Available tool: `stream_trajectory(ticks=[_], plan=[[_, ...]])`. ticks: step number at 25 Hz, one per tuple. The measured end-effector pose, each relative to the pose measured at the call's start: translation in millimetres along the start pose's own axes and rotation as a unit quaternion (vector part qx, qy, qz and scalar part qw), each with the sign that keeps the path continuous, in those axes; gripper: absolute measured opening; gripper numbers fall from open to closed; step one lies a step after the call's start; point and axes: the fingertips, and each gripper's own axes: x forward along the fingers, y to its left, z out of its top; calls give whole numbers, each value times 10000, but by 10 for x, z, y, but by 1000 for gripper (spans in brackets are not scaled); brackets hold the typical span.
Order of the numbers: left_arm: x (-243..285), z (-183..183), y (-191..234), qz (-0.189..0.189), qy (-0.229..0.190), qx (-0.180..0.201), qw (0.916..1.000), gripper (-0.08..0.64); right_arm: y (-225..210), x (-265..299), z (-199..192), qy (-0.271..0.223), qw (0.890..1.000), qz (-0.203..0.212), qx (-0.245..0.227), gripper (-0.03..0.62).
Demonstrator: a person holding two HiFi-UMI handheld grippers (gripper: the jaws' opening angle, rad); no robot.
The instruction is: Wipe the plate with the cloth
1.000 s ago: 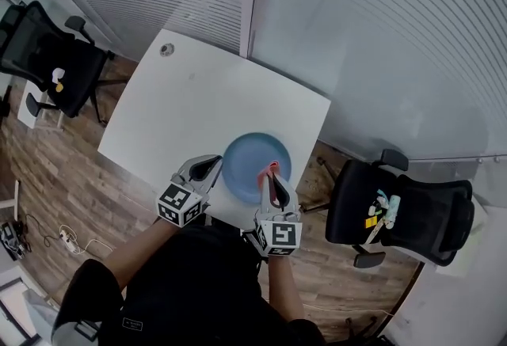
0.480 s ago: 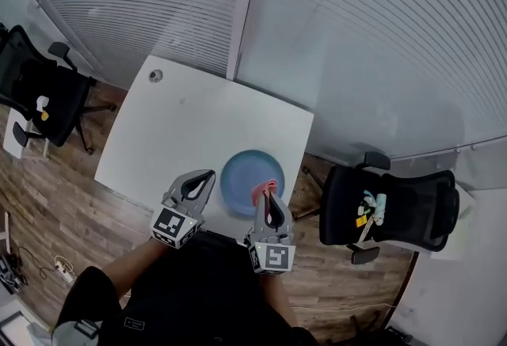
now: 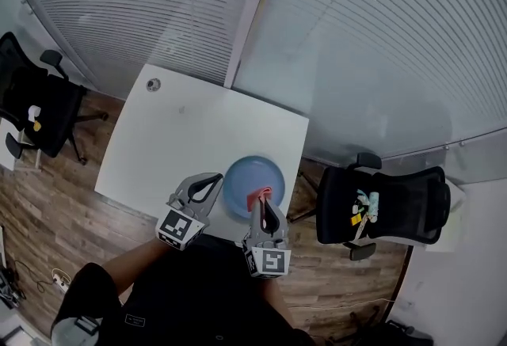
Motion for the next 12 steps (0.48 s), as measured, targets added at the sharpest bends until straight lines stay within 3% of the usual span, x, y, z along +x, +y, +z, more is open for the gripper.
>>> stream_trajectory(ticks=[12], plan=[[-42, 21, 45, -47, -6, -46, 10000, 2, 31, -7, 0, -18, 9999, -131, 17, 21]])
